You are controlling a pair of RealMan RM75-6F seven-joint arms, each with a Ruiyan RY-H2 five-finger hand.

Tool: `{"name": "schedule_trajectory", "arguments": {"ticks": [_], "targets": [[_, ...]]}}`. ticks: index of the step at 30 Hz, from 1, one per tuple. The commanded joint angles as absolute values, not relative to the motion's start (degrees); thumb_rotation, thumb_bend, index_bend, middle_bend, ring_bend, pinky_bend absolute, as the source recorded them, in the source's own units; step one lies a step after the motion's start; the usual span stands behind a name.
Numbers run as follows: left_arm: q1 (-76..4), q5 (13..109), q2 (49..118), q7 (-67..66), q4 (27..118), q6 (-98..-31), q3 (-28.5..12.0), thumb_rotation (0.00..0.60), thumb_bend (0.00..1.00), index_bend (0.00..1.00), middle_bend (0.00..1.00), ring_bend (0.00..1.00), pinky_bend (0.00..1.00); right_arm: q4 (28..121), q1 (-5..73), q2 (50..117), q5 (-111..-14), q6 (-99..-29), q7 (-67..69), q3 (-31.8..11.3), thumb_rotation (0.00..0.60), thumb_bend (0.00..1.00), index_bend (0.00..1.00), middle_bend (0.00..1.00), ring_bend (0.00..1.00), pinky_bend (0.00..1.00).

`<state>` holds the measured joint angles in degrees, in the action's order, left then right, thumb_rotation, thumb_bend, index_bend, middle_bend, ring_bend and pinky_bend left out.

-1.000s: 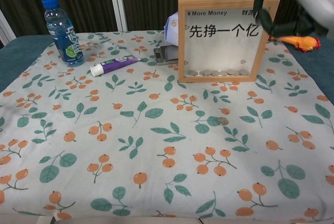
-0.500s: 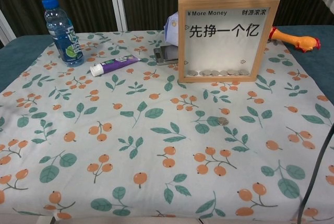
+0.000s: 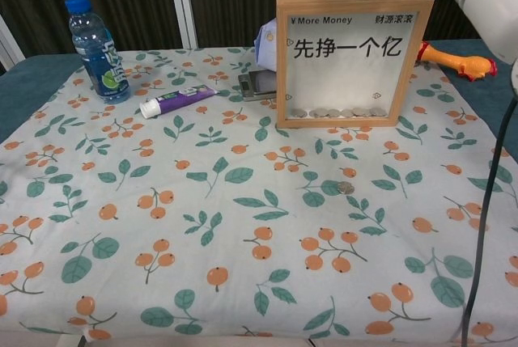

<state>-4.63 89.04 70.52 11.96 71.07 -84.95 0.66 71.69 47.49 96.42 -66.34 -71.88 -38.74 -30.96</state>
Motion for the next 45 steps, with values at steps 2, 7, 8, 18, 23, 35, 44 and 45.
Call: {"name": "schedule_trajectory", "arguments": {"ticks": [2,7,8,18,23,35,44,45], "targets": [[-4.63,88.94,70.51,12.34,70.72,-84.82,0.66,0.6,0.38,0.0,0.0,0.0,0.0,68.4,49.15,98.0,-64.66,-71.51,-38.24,-30.67,0.6,0.71,0.79,0.1,0.0,0.0],[-4.65,88.89,70.55,12.62,70.46,-84.65,0.7,0.6,0.38,0.0,0.0,0.0,0.0,66.76,49.77,98.78,-63.67,-71.27,-38.14,-30.61,0.6,0.71,0.79,0.1,0.0,0.0],[-4.67,88.88,70.56,12.66,70.4,-84.59,0.7,0.6,0.38,0.0,0.0,0.0,0.0,66.45,49.88,98.94,-63.44,-71.17,-38.15,-30.61,0.6,0.71,0.79,0.1,0.0,0.0],[-5.11,88.95,70.77,13.58,69.47,-83.91,0.73,0.6,0.38,0.0,0.0,0.0,0.0,59.31,52.58,103.05,-59.66,-70.52,-38.59,-30.1,0.6,0.71,0.79,0.1,0.0,0.0],[-5.22,88.72,70.75,14.04,69.16,-83.71,0.59,0.6,0.38,0.0,0.0,0.0,0.0,58.03,53.01,103.92,-59.22,-70.46,-37.83,-29.29,0.6,0.71,0.79,0.1,0.0,0.0],[-5.23,88.96,70.79,13.54,69.54,-84.02,0.66,0.6,0.38,0.0,0.0,0.0,0.0,59.82,52.71,103.13,-59.29,-71.88,-37.52,-27.98,0.6,0.72,0.79,0.1,0.0,0.0],[-5.18,88.87,70.52,13.03,70.06,-84.15,0.61,0.6,0.38,0.0,0.0,0.0,0.0,64.67,50.21,99.67,-60.38,-74.87,-34.84,-27.78,0.6,0.72,0.26,0.07,0.0,0.0],[-5.17,88.87,70.49,12.99,70.12,-84.19,0.6,0.6,0.38,0.0,0.0,0.0,0.0,66.0,49.3,98.59,-61.02,-75.85,-34.24,-27.54,0.6,0.72,0.21,0.06,0.0,0.0]]}}
